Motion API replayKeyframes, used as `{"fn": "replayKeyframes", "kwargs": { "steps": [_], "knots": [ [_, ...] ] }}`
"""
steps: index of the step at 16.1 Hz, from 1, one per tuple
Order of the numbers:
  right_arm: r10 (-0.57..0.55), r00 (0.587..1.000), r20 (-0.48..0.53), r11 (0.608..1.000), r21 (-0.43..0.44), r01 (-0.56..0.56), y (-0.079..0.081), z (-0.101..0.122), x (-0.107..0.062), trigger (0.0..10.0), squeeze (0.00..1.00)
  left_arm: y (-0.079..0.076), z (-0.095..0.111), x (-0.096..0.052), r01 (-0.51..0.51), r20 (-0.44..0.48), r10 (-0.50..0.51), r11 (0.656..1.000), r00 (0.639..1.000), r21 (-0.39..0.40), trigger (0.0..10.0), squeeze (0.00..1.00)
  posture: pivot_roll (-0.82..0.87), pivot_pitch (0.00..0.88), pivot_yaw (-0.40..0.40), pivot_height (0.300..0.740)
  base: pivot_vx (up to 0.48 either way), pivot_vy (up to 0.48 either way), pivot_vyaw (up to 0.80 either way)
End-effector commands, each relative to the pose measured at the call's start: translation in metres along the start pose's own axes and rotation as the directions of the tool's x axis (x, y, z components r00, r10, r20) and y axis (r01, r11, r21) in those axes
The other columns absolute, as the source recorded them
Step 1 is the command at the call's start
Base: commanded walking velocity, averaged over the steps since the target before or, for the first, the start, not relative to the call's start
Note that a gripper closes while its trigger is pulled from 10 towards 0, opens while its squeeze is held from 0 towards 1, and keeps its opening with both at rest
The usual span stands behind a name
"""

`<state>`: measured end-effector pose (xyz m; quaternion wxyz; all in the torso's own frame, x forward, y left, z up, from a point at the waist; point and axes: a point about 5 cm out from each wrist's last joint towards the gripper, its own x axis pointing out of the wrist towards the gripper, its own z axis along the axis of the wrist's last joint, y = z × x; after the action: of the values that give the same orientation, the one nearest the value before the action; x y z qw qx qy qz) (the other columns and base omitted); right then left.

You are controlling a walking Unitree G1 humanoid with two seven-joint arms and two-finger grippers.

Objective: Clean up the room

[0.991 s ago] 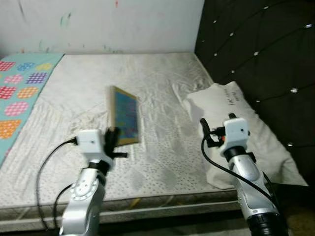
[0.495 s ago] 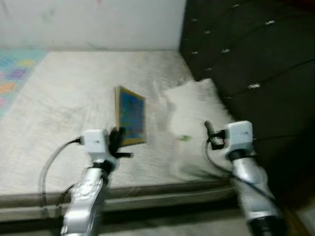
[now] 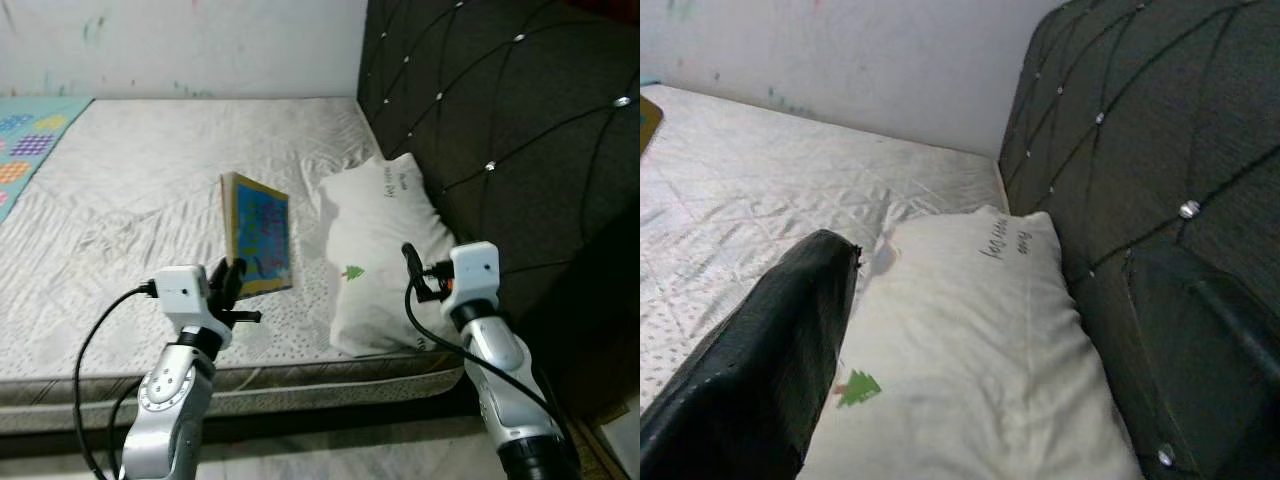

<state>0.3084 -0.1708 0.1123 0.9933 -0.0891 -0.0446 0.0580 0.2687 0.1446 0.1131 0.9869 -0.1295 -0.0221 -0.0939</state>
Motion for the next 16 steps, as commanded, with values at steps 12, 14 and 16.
{"fn": "replayKeyframes", "kwargs": {
  "steps": [12, 14, 16],
  "knots": [
    [-0.003, 1.000, 0.022, 1.000, -0.022, 0.003, 0.0006, 0.0040, 0.0021, 10.0, 0.00, -0.0053, 0.0133, 0.0070, 0.043, 0.069, -0.044, 0.999, 0.997, 0.012, 10.0, 0.00, -0.03, 0.043, -0.015, 0.740, 0.224, 0.000, 0.08],
    [-0.010, 1.000, 0.016, 1.000, -0.020, 0.011, -0.0003, 0.0021, 0.0019, 10.0, 0.00, -0.0056, 0.0119, 0.0080, 0.038, 0.059, -0.038, 0.999, 0.998, 0.010, 10.0, 0.00, -0.03, 0.043, -0.015, 0.740, 0.000, 0.000, 0.54],
    [-0.012, 1.000, 0.010, 1.000, -0.022, 0.012, -0.0015, 0.0009, 0.0024, 10.0, 0.00, -0.0030, 0.0096, 0.0089, -0.001, 0.045, 0.001, 1.000, 0.999, 0.003, 10.0, 0.00, -0.03, 0.042, -0.016, 0.740, 0.000, 0.000, 0.00]
  ]
}}
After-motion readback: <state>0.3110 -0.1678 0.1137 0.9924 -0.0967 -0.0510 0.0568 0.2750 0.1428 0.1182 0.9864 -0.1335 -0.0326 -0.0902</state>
